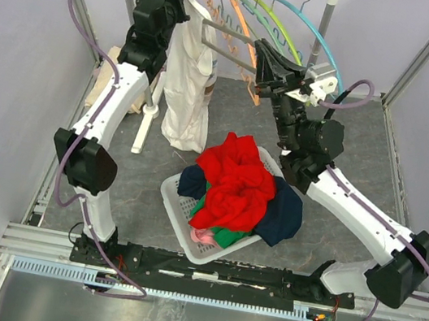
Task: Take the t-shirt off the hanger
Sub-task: Pick up the hanger from the clothesline.
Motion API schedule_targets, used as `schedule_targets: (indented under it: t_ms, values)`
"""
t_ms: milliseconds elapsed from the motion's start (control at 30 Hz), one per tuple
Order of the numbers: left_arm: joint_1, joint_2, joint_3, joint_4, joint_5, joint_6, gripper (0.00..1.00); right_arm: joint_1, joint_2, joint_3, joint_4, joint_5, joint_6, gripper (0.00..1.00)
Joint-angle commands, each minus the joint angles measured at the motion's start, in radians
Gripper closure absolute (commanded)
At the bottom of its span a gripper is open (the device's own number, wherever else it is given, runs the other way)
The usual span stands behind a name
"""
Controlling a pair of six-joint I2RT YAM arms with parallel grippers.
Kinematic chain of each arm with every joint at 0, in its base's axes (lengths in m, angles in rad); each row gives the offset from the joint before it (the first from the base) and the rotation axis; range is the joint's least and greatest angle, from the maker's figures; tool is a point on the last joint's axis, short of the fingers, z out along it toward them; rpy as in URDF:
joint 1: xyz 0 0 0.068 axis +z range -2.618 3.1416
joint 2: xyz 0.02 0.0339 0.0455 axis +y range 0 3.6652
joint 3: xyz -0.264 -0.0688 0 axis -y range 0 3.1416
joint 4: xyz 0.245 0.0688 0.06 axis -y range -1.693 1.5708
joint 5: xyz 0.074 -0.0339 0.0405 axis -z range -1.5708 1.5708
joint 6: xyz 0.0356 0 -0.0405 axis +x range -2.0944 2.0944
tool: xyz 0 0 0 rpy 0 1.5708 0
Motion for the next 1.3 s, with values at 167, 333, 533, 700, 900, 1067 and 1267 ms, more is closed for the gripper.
schedule_targets:
  t_ms: [167,333,533,700,900,1067,1267]
  values:
    - [0.001,0.021,0.133,0.000,-0.115,0.036,0.97,0.001,-0.113,-0.028,0.026,-0.022,-0.036,0.98]
    - [0.002,0.042,0.165,-0.023,-0.129,0.042,0.97,0.001,-0.154,-0.052,0.015,-0.021,-0.043,0.98]
    - [0.001,0.046,0.158,-0.042,-0.095,0.024,0.97,0.001,-0.175,-0.058,0.017,-0.022,-0.043,0.98]
    - [-0.013,-0.080,-0.012,0.033,-0.036,0.018,0.97,0.001,-0.131,-0.005,0.014,-0.024,-0.055,0.98]
    - [-0.016,-0.268,-0.204,0.076,0.075,-0.022,0.97,0.001,-0.050,0.060,0.028,-0.015,-0.066,0.98]
    - [-0.024,-0.398,-0.333,0.078,0.156,-0.057,0.97,0.001,0.028,0.138,0.028,-0.016,-0.068,0.98]
    - [-0.025,-0.560,-0.483,0.081,0.175,-0.104,0.97,0.001,0.099,0.195,0.030,-0.015,-0.062,0.98]
